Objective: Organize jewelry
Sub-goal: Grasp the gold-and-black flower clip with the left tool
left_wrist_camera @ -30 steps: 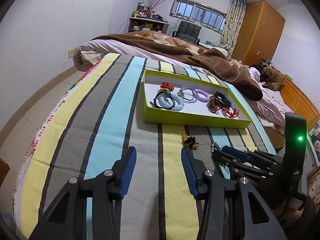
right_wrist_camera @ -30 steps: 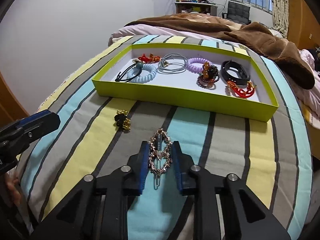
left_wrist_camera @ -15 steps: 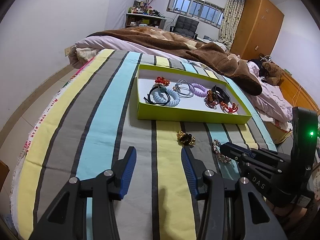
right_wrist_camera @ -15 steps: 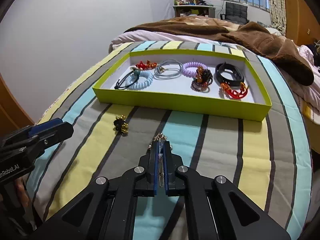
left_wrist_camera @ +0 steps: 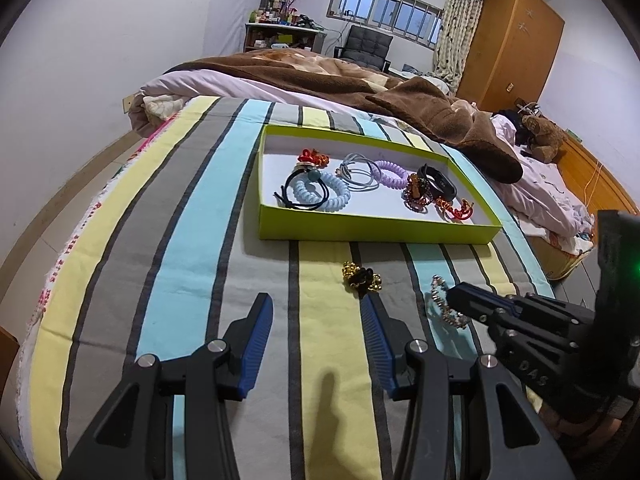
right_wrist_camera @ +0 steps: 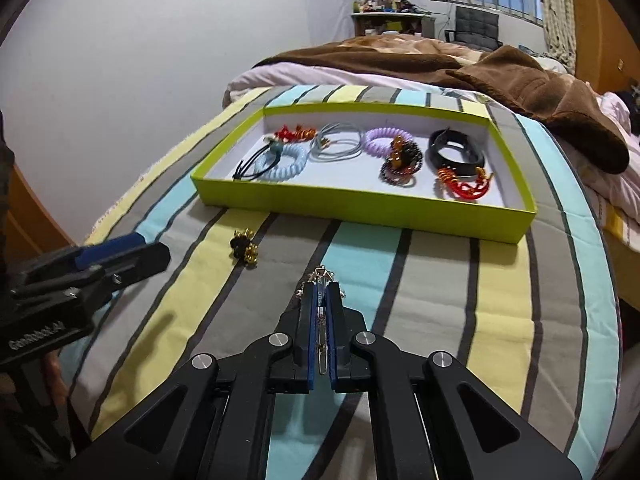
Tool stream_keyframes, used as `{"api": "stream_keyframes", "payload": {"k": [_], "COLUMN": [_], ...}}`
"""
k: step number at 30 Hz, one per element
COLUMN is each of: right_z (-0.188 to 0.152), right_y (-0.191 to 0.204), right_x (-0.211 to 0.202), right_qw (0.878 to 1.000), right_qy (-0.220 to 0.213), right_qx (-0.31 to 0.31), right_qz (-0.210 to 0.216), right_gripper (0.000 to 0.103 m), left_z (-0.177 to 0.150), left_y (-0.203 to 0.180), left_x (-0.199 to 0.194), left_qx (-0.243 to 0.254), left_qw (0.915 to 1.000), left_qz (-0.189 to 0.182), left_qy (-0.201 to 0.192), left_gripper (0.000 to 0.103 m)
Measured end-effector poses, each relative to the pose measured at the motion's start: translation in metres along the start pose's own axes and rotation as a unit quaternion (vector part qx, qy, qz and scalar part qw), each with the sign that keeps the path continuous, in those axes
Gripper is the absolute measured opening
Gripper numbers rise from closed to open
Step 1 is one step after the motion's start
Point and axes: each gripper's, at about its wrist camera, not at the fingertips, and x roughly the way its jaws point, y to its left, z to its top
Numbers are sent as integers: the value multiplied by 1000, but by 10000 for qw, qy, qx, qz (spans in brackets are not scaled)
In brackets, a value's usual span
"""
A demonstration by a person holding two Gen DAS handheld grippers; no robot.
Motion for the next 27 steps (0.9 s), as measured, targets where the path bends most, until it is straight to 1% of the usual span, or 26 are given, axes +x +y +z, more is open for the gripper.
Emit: {"api": "stream_keyframes", "payload": {"k": [4,9,12,16,18,20,23,25,27], "right_z": [1,3,4,5,5,5,5,6,6], "right_y": [-7,-18,-22,-30,-34,-37,-40,-42,-43], "right_x": [-9,-20,-24,-28,-29,-30,-32,-32,-33], "right_qw": [9999,9994,9992,9990,9988,9986,9985,9984,9984], "right_qy": [-115,-240,-297,-325,-347,-363,-388,-401,-414], "right_qx": [117,223,239,290,321,344,366,374,372], "right_qz": [-30,-78,-119,-129,-144,-140,-129,-124,-109], "right_gripper": [4,4,4,4,4,4,4,4,4], "left_z": [6,8,11,12,11,11,9,9,10], "left_y": [-9,-23,-28,-37,-40,-43,-48,-50,-50], "left_x": [9,18,28,38,42,49,52,53,54], "left_qx": [77,289,269,430,430,465,607,678,726], "left_qw": [9998,9995,9993,9988,9986,9981,9975,9969,9965], "left_qz": [-162,-127,-171,-6,-73,-61,79,163,208], "left_qy": [69,96,184,251,300,394,356,355,347], "left_gripper": [49,49,49,49,48,48,48,45,37]}}
